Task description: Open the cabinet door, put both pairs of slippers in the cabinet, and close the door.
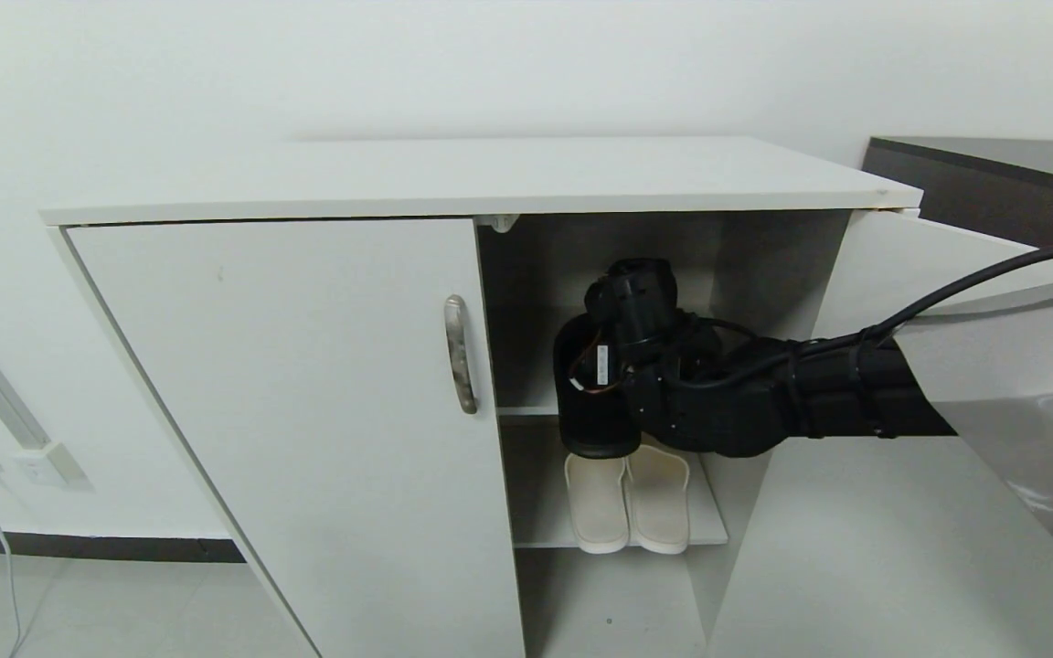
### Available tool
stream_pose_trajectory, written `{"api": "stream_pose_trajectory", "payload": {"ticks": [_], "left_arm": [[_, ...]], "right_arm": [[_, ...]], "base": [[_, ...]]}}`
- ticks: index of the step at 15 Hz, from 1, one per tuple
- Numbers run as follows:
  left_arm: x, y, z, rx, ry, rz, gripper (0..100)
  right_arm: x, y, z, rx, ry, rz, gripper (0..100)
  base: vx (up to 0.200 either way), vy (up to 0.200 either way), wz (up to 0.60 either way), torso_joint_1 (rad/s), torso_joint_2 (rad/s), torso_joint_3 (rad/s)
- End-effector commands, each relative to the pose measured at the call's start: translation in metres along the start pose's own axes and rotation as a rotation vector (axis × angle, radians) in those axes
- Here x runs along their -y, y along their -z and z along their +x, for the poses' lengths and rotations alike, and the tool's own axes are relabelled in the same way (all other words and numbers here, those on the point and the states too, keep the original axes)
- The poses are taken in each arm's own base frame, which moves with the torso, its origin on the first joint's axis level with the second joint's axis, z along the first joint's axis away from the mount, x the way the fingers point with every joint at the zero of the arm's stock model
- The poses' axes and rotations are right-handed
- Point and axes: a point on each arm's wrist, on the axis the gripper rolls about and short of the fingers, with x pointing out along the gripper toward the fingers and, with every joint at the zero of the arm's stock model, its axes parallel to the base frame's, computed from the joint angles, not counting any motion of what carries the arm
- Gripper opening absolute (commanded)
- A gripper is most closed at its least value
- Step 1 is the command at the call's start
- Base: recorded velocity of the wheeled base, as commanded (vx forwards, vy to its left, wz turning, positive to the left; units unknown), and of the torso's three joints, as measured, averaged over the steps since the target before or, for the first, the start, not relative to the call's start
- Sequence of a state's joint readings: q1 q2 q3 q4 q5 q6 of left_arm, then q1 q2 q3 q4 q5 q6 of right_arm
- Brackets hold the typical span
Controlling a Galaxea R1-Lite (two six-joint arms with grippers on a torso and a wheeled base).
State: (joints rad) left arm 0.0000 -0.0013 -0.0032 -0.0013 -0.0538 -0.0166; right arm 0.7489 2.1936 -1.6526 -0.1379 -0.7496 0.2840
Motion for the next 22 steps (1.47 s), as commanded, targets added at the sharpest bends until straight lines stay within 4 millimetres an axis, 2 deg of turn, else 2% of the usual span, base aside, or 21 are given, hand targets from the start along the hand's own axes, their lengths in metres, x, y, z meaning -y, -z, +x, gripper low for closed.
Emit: {"api": "stream_pose_trajectory", "payload": {"ticks": [1,5,6,8,9,13,16,17,19,22], "left_arm": [[0.0,0.0,0.0,-0.001,0.0,0.0,0],[0.0,0.0,0.0,-0.001,0.0,0.0,0],[0.0,0.0,0.0,-0.001,0.0,0.0,0],[0.0,0.0,0.0,-0.001,0.0,0.0,0],[0.0,0.0,0.0,-0.001,0.0,0.0,0],[0.0,0.0,0.0,-0.001,0.0,0.0,0],[0.0,0.0,0.0,-0.001,0.0,0.0,0],[0.0,0.0,0.0,-0.001,0.0,0.0,0],[0.0,0.0,0.0,-0.001,0.001,0.001,0],[0.0,0.0,0.0,-0.001,0.001,0.003,0]], "right_arm": [[0.005,-0.008,-0.017,0.009,-0.016,0.005,100],[0.01,-0.006,-0.058,-0.003,-0.054,-0.028,100],[0.011,-0.006,-0.063,-0.001,-0.055,-0.03,100],[0.018,-0.006,-0.088,0.009,-0.083,-0.036,100],[0.019,-0.006,-0.091,0.01,-0.087,-0.036,100],[0.045,-0.006,-0.134,0.031,-0.153,-0.022,100],[0.053,0.005,-0.16,0.03,-0.215,-0.035,100],[0.057,0.011,-0.164,0.016,-0.236,-0.047,0],[0.061,0.017,-0.172,0.01,-0.34,-0.036,0],[0.059,0.029,-0.168,0.0,-0.358,-0.046,0]], "base": [[0.0,0.0,0.0,0.0,0.0,0.0],[0.0,0.0,0.0,0.0,0.0,0.0],[0.0,0.0,0.0,0.0,0.0,0.0],[0.0,0.0,0.0,0.0,0.0,0.0],[0.0,0.0,0.0,0.0,0.0,0.0],[0.0,0.0,0.0,0.0,0.0,0.0],[0.0,0.0,0.0,0.0,0.0,0.0],[0.0,0.0,0.0,0.0,0.0,0.0],[0.0,0.0,0.0,0.0,0.0,0.0],[0.0,0.0,0.0,0.0,0.0,0.0]]}}
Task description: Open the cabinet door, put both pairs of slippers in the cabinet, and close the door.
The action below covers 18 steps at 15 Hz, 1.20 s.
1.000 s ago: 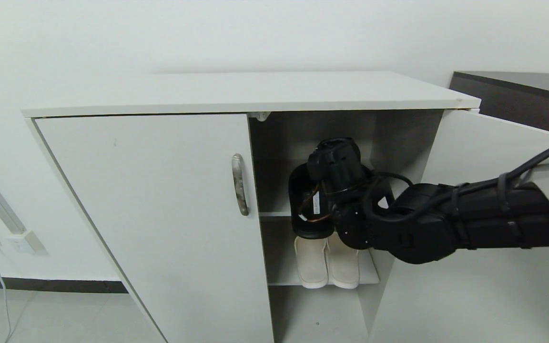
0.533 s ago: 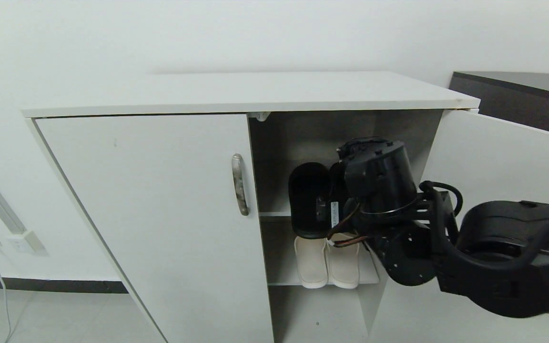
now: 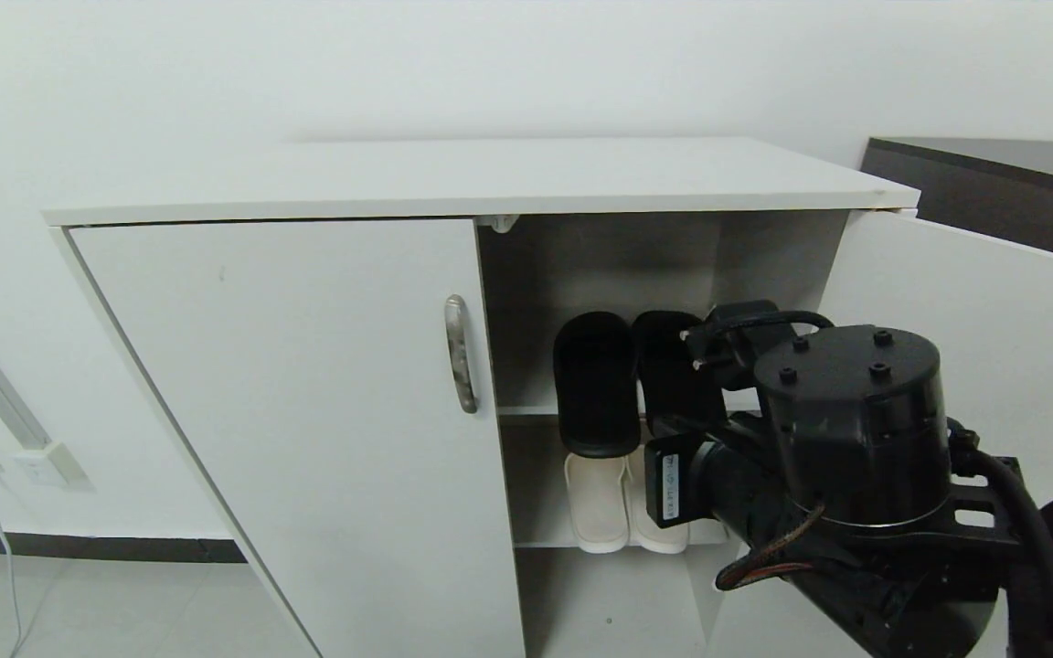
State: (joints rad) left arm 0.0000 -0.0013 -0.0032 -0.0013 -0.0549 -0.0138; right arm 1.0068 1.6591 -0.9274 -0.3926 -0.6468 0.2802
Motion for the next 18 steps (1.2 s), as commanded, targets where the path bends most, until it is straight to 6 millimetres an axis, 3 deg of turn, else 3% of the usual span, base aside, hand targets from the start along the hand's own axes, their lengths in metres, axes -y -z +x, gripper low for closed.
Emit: {"api": "stream_pose_trajectory", "payload": {"ticks": [1,9,18], "left_arm": [[0.0,0.0,0.0,-0.001,0.002,0.0,0],[0.0,0.0,0.0,-0.001,0.002,0.0,0],[0.0,0.0,0.0,-0.001,0.003,0.001,0]], "right_arm": [[-0.001,0.007,0.003,-0.017,0.005,-0.014,0],[-0.005,0.016,0.012,-0.035,0.024,-0.026,0],[-0.009,0.021,0.02,-0.005,0.055,-0.014,0]], "base": [[0.0,0.0,0.0,0.0,0.0,0.0],[0.0,0.0,0.0,0.0,0.0,0.0],[-0.2,0.0,0.0,0.004,0.0,0.003]]}}
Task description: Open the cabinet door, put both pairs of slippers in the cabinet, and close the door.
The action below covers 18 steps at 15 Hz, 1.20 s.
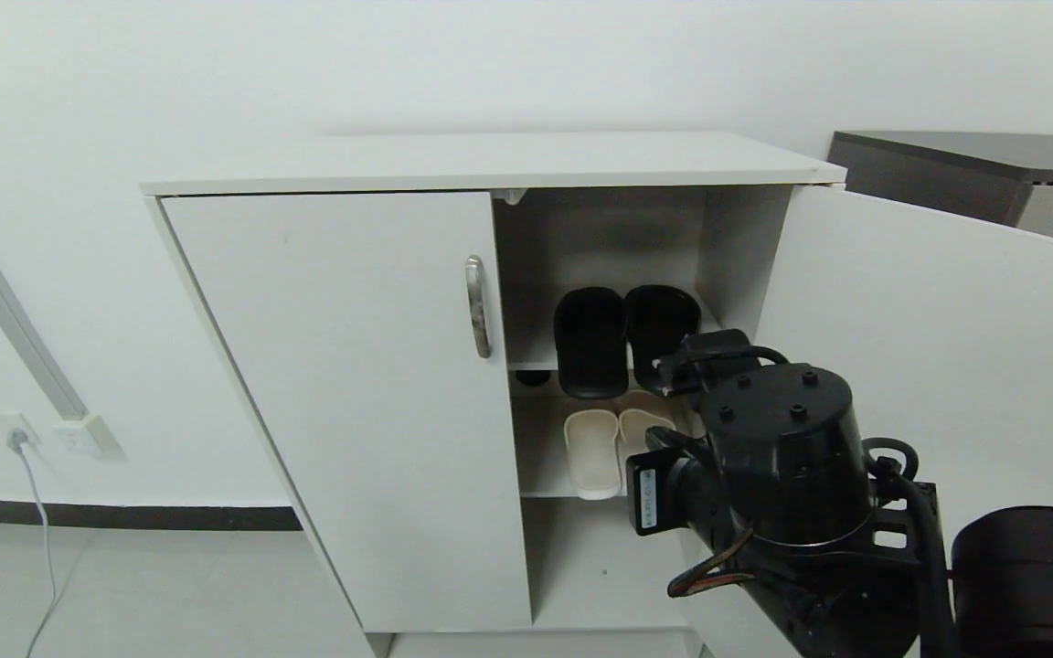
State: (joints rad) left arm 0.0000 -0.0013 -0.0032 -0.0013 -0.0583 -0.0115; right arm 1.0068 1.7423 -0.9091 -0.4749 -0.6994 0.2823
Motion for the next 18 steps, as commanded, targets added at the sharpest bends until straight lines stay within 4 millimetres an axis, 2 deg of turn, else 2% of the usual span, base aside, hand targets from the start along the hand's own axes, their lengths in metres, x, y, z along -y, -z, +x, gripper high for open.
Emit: {"api": "stream_pose_trajectory", "payload": {"ticks": [1,8,15,18], "left_arm": [[0.0,0.0,0.0,-0.001,0.0,-0.001,0],[0.0,0.0,0.0,-0.001,0.002,-0.001,0],[0.0,0.0,0.0,-0.001,0.0,-0.001,0],[0.0,0.0,0.0,-0.001,0.0,-0.002,0]], "right_arm": [[-0.001,0.003,0.003,-0.007,0.003,-0.005,0],[0.001,0.014,0.008,-0.031,0.018,-0.021,0],[0.01,0.028,0.022,-0.009,0.038,-0.017,0],[0.01,0.031,0.022,-0.02,0.028,-0.024,0]], "base": [[-0.2,0.0,0.0,0.007,0.01,0.007],[-0.2,0.0,0.0,0.004,0.0,0.004],[-0.2,0.0,0.0,0.0,0.0,-0.001],[0.0,0.0,0.0,0.0,0.0,0.0]]}}
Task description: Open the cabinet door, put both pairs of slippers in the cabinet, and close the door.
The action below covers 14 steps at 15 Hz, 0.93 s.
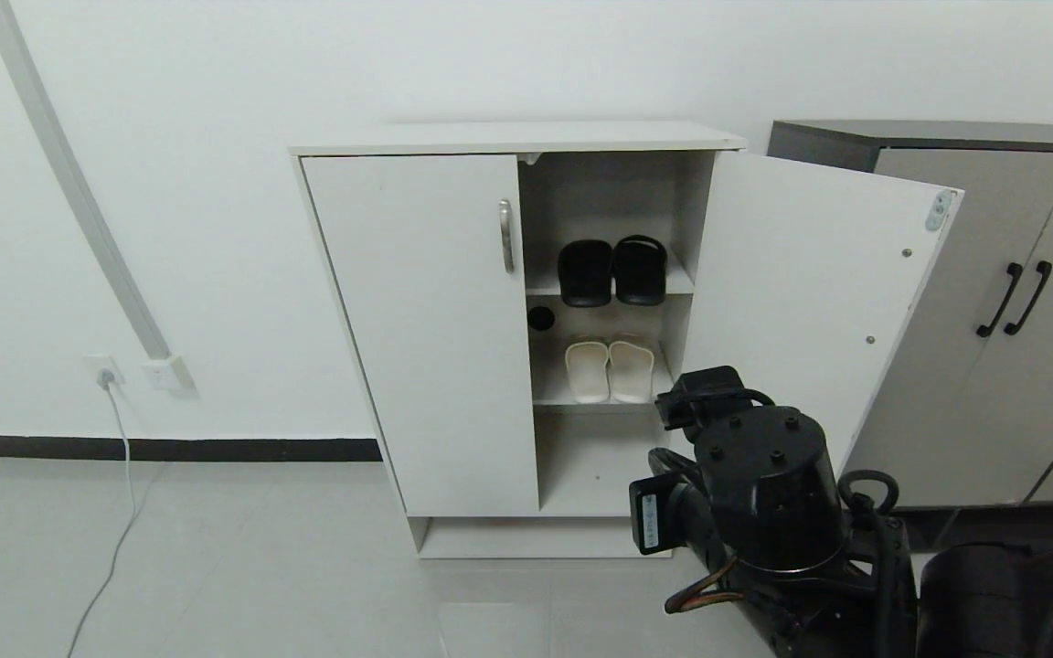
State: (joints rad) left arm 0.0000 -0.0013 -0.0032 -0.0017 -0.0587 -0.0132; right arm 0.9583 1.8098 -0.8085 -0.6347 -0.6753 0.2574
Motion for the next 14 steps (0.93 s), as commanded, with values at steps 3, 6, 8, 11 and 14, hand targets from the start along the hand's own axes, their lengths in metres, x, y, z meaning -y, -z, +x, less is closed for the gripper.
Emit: {"api": "stream_pose_trajectory", "payload": {"ticks": [3,6,8,11,14], "left_arm": [[0.0,0.0,0.0001,-0.002,0.0,-0.002,0],[-0.0001,0.0,0.0001,-0.002,-0.002,-0.002,0],[-0.0001,0.0,0.0001,-0.002,-0.002,-0.002,0],[-0.0001,0.0,0.0001,-0.002,-0.002,-0.002,0],[-0.0001,0.0,0.0001,-0.002,-0.002,-0.002,0]], "right_arm": [[-0.0002,0.0069,0.0029,-0.021,0.003,-0.016,0],[-0.0004,0.0096,0.0056,-0.028,0.008,-0.019,0],[-0.0004,0.0104,0.0058,-0.03,0.008,-0.021,0],[0.0002,0.0107,0.0061,-0.031,0.01,-0.021,0],[0.0001,0.0116,0.0056,-0.033,0.009,-0.024,0]], "base": [[0.0,0.0,0.0,0.0,0.0,0.0],[0.0,0.0,0.0,0.0,0.0,0.0],[0.0,0.0,0.0,0.0,0.0,0.0],[0.0,0.0,0.0,0.0,0.0,0.0],[0.0,0.0,0.0,0.0,0.0,0.0]]}}
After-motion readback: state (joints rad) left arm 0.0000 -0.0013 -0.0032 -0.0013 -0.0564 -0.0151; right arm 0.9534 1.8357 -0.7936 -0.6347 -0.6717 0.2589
